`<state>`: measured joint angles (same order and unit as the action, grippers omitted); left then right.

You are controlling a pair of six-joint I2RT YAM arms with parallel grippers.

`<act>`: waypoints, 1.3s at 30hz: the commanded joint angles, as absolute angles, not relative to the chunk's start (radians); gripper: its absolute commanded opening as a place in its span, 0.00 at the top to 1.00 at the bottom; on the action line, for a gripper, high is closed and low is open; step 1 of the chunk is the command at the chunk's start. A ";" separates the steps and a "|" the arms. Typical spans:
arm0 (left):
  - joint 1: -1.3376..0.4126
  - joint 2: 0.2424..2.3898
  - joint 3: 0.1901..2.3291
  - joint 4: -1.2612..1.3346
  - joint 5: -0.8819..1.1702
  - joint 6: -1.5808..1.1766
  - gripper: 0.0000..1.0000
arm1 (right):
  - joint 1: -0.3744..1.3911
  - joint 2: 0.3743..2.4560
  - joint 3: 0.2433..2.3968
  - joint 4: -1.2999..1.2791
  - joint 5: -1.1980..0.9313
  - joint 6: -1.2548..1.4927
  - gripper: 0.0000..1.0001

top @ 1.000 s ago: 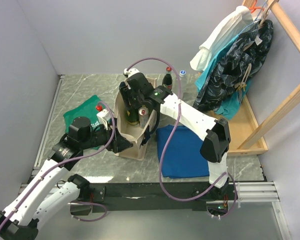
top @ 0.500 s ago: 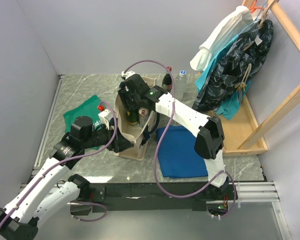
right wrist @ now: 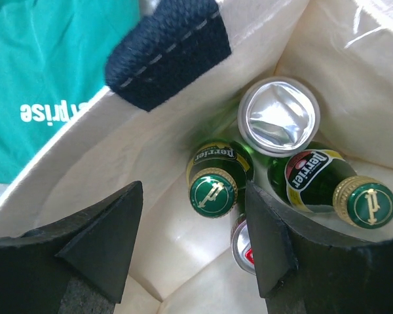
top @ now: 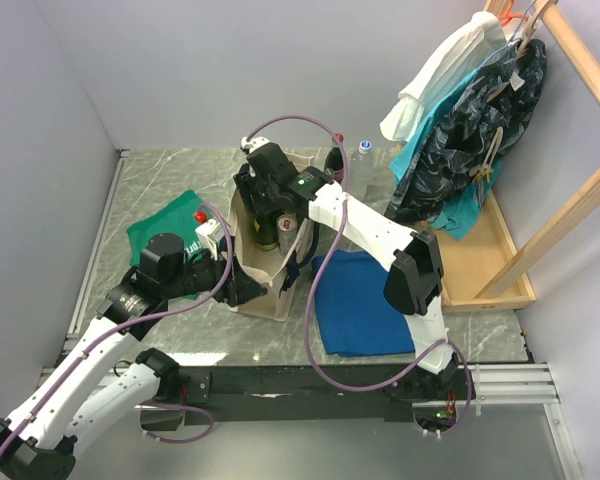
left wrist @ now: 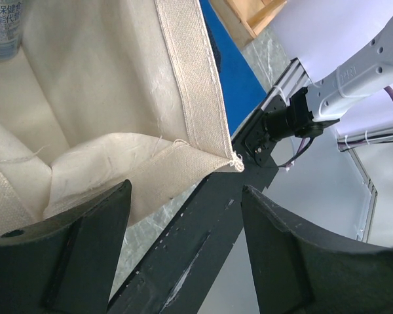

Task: Take the beverage out of the canvas bag
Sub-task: Take out the drink from the canvas bag.

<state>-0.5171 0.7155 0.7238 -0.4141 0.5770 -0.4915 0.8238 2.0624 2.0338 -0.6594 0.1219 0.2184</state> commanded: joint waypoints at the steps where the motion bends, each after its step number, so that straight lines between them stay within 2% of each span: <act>1: -0.528 0.712 0.707 -0.468 0.575 -0.500 0.26 | 0.816 2.074 2.083 -0.663 0.117 0.207 0.30; 28: -0.528 0.709 0.707 -0.468 0.565 -0.502 0.26 | 0.818 2.095 2.097 -0.696 0.156 0.202 0.35; 39: -0.528 0.703 0.706 -0.469 0.560 -0.503 0.26 | 0.818 2.121 2.131 -0.712 0.152 0.199 0.43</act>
<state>-0.5190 0.7097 0.7235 -0.4187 0.5652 -0.4927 0.8238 2.1197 2.0815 -0.7067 0.1387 0.2108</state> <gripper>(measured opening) 0.743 0.590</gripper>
